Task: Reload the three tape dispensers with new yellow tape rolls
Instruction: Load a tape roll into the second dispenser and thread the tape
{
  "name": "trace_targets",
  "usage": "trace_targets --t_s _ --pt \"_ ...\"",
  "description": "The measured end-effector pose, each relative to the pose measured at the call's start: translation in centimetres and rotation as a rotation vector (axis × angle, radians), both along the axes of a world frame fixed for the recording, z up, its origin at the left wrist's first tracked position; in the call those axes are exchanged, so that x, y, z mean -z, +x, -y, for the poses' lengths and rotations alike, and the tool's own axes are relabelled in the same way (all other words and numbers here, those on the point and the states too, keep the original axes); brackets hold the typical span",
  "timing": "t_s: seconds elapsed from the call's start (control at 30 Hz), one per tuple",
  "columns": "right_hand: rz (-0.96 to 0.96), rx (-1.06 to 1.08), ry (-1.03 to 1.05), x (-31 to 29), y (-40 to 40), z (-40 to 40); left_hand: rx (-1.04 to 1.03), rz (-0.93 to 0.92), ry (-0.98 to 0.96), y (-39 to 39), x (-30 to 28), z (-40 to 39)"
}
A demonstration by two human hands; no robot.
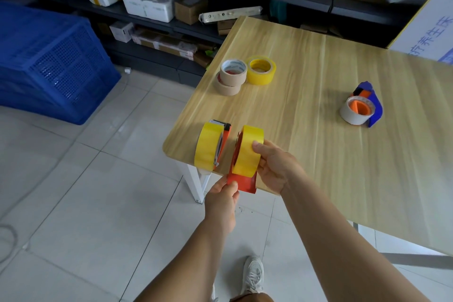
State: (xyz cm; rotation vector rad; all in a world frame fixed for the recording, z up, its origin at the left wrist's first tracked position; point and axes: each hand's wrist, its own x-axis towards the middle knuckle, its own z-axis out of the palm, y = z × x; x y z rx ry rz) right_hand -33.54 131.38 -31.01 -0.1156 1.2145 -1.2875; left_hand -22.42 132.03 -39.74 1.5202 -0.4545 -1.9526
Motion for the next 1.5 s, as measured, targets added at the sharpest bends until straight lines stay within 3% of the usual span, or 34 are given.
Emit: trace_targets --t_s 0.53,0.8,0.9,1.1,1.33,1.5 --pt "-0.011 0.035 0.015 2.1 -1.4 1.7 -0.019 0.070 0.101 -2.6 0.1 2.1" --pt "-0.031 0.061 0.043 4.1 -1.5 1.7 -0.005 0.125 0.033 -3.2 1.0 3.0" --pt "-0.034 0.067 0.055 4.3 -1.6 1.6 0.034 0.238 -0.010 -3.4 1.8 3.2" --pt "-0.095 0.067 0.107 4.4 -1.9 1.5 0.343 0.728 -0.281 -3.8 1.8 2.7" --pt "-0.118 0.086 0.122 5.1 -1.7 1.4 0.217 0.552 -0.202 -4.3 0.5 2.2" --pt "-0.130 0.092 0.152 5.7 -1.3 1.2 0.255 0.507 -0.218 -3.7 0.1 1.6"
